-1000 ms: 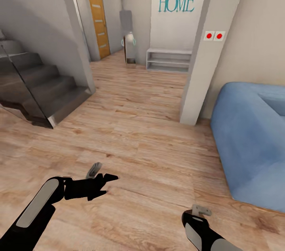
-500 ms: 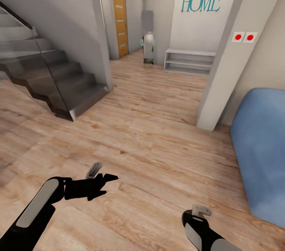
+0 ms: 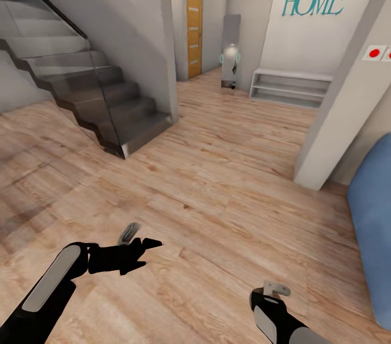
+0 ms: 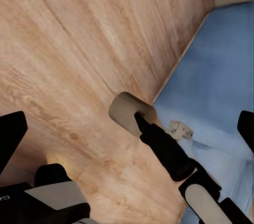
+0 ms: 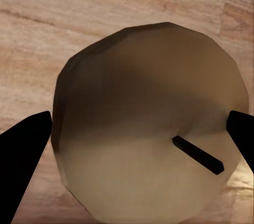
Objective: Place each of the two pumpkins and all three candles from the living room inside a cabinet in the living room (use any cabinet), then make sure every cabinet is closed, and position the cauldron so it is next to a table in the living room.
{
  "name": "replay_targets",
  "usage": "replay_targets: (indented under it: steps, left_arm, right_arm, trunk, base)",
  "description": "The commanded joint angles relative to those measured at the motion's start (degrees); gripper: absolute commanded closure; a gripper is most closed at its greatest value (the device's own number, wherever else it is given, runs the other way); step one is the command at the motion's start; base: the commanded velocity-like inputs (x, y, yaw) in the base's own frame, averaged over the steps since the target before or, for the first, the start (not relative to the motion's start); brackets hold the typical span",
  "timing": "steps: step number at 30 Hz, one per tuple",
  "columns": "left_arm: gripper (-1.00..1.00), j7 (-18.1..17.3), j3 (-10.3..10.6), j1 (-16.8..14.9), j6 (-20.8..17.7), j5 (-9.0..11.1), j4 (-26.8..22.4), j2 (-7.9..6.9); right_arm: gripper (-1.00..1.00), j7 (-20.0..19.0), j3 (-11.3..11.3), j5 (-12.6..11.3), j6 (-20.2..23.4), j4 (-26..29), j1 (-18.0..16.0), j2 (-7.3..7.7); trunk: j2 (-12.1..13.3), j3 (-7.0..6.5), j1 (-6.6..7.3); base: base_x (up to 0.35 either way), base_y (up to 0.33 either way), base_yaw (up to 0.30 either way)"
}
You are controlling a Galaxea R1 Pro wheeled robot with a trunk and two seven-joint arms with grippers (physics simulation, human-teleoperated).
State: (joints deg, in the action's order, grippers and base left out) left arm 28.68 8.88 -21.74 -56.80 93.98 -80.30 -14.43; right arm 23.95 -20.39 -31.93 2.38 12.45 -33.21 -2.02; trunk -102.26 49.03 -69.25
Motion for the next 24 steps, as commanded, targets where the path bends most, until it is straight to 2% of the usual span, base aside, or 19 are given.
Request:
replay_targets:
  steps: [1,24]
  left_arm:
    - [-1.00,0.6,0.1,-0.1,0.0,0.6,0.0,-0.05]
    - [-1.00,0.6,0.0,-0.1,0.0,0.6,0.7,0.01]
  right_arm:
    - [1.00,0.4,-0.5,-0.2,0.3,0.1,0.0,0.04]
    - [1.00,0.4,-0.5,-0.2,0.3,0.0,0.0,0.06]
  trunk:
    - [0.0,0.04,0.01]
    - [0.0,0.04,0.01]
  base:
    - [0.000,0.000,0.286]
    - [0.000,0.000,0.286]
